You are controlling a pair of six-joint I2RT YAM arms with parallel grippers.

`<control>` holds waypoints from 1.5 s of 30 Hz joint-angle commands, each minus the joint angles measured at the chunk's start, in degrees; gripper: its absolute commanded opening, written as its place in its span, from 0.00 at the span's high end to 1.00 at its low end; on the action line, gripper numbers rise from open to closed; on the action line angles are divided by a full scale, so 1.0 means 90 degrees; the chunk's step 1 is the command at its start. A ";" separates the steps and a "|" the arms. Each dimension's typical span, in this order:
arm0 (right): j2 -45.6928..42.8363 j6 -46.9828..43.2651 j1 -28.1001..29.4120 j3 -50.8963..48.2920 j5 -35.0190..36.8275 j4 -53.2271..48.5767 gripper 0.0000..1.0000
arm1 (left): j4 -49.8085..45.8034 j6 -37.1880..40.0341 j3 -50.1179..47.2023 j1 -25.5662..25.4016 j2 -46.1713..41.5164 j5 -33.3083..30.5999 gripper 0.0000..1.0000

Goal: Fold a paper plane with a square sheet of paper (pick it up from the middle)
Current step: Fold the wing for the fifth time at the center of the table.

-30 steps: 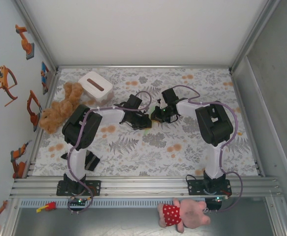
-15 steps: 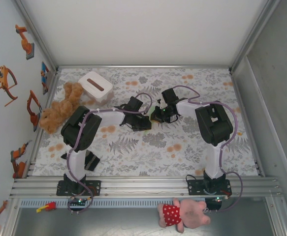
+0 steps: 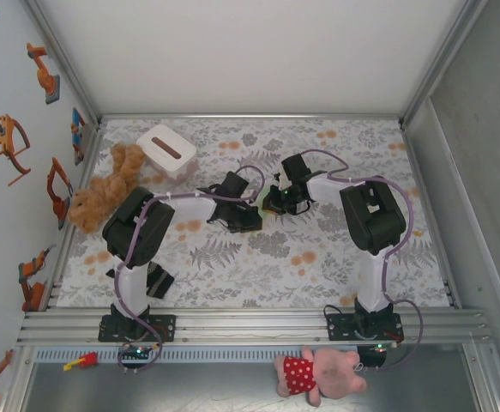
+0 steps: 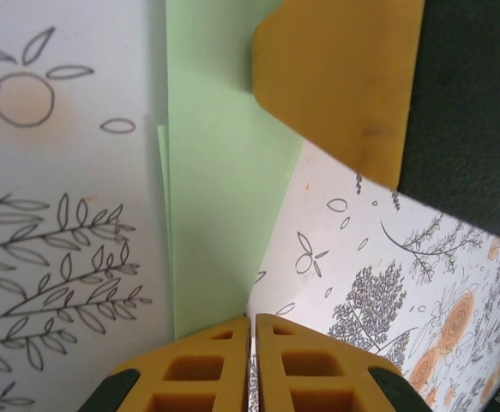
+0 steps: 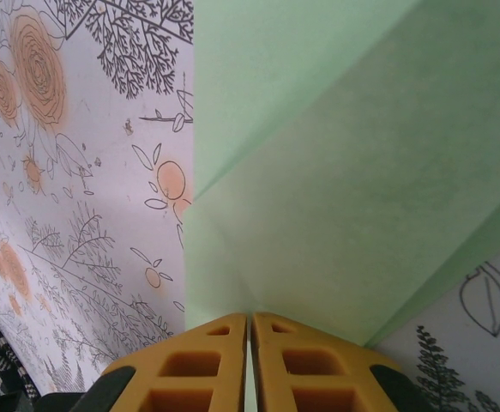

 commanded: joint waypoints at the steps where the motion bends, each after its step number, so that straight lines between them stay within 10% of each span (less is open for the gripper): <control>1: 0.0486 0.0092 -0.0020 -0.0132 0.0571 -0.0467 0.88 | -0.0744 -0.0136 -0.0267 -0.0118 -0.0167 0.0029 0.89; 45: -0.0202 0.1229 0.0081 -0.0933 -0.0068 0.0770 0.88 | 0.0115 -0.0656 -0.0514 0.0228 -0.1022 -0.0033 0.93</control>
